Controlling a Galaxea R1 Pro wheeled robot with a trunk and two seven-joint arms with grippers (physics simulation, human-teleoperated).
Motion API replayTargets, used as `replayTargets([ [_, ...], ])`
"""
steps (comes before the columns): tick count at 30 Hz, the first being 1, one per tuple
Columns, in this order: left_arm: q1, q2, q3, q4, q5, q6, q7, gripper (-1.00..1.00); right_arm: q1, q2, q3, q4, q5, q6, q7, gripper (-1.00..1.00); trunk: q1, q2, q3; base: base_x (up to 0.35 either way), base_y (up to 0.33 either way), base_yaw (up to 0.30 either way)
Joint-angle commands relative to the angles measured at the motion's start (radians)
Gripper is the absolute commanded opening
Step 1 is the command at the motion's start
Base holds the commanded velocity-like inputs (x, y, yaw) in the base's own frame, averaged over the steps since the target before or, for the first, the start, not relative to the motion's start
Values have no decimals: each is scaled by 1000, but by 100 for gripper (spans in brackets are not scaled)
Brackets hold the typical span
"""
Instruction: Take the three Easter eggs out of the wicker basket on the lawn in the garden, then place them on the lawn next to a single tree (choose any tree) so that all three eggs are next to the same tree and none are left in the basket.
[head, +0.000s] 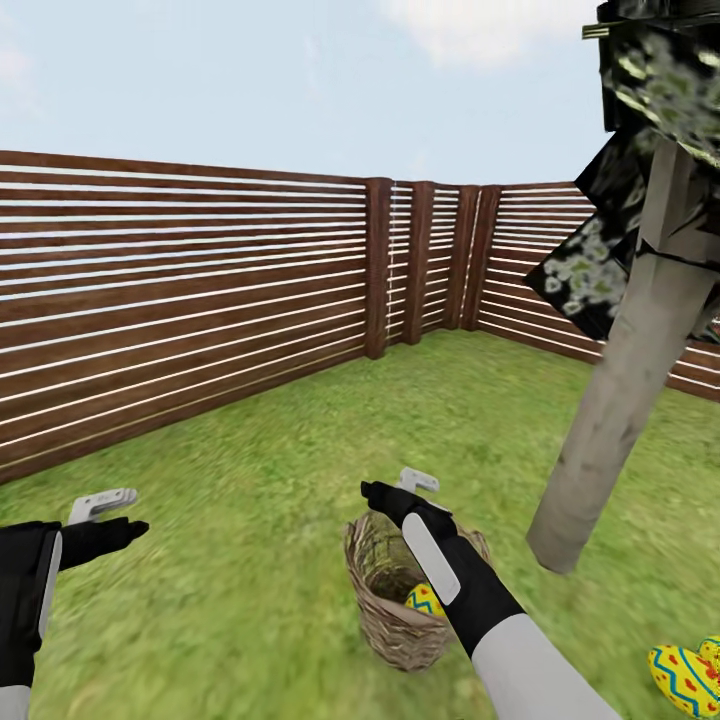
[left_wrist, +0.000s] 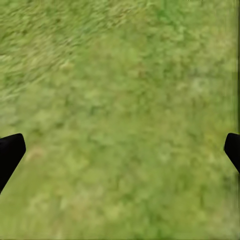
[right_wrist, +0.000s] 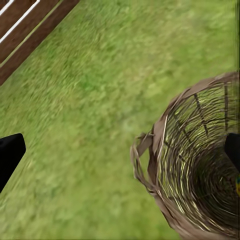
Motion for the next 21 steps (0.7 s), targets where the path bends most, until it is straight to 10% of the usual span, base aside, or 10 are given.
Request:
replayTargets([
  [1,-1,0,1,-1,-10,3,-10,100,-1,0,2,0,-9,1,-9,100,0,0,0,2,187,-233],
  [21,0,0,1,-1,-10,3,-10,100,-1,0,3,9,-8,-17,-10,100,0,0,14,0,245,-166],
])
